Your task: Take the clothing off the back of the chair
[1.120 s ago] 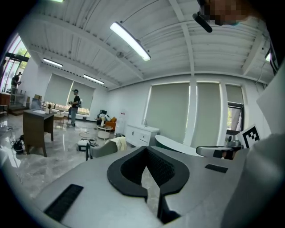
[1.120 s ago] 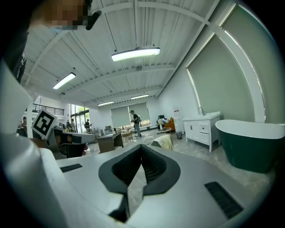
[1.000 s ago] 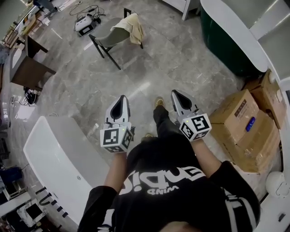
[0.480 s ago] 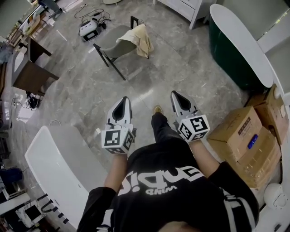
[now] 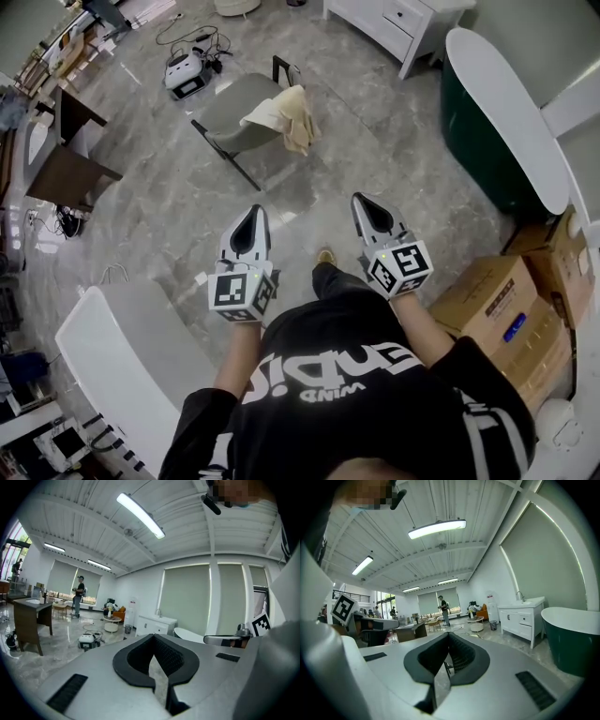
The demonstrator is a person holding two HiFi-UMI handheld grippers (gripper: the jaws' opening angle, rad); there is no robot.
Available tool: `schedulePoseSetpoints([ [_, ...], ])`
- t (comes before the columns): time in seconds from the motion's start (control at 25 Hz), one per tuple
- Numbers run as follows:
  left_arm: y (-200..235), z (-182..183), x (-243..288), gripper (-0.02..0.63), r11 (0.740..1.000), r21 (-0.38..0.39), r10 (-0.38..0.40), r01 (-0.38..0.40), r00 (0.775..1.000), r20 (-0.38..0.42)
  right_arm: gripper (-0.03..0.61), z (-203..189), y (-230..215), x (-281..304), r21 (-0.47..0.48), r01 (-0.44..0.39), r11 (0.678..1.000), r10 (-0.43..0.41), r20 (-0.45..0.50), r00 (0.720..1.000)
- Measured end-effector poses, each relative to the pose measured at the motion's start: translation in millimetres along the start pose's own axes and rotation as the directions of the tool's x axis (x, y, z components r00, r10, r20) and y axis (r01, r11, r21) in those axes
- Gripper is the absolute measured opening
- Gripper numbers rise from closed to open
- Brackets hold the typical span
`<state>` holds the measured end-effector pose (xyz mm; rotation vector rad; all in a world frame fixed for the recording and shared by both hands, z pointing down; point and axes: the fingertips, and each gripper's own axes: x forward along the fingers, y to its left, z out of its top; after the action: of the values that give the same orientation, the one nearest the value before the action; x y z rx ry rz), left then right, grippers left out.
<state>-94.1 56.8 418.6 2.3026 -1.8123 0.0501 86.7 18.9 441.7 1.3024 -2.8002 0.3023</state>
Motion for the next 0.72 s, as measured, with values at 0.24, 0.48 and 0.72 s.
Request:
schedulePoseSetpoints([
  [0.24,12,16,64,0.015,1.0,-0.004,0.029,-0.029,1.0,0.009,0.012,13,-41,53,0.007,-0.043,0.999,0.043,-0.014,0.999],
  [0.48,28,28,103,0.015,0.999,-0.003,0.05,-0.05,0.999,0.014,0.012,18,-61,95,0.028,-0.066,0.997,0.067,-0.023,0.998],
  [0.72,61,38,136,0.015,0.999,0.002,0.046,-0.047,0.999,0.019,0.012,18,-63,139,0.039,-0.076,0.996,0.077,-0.033,0.996],
])
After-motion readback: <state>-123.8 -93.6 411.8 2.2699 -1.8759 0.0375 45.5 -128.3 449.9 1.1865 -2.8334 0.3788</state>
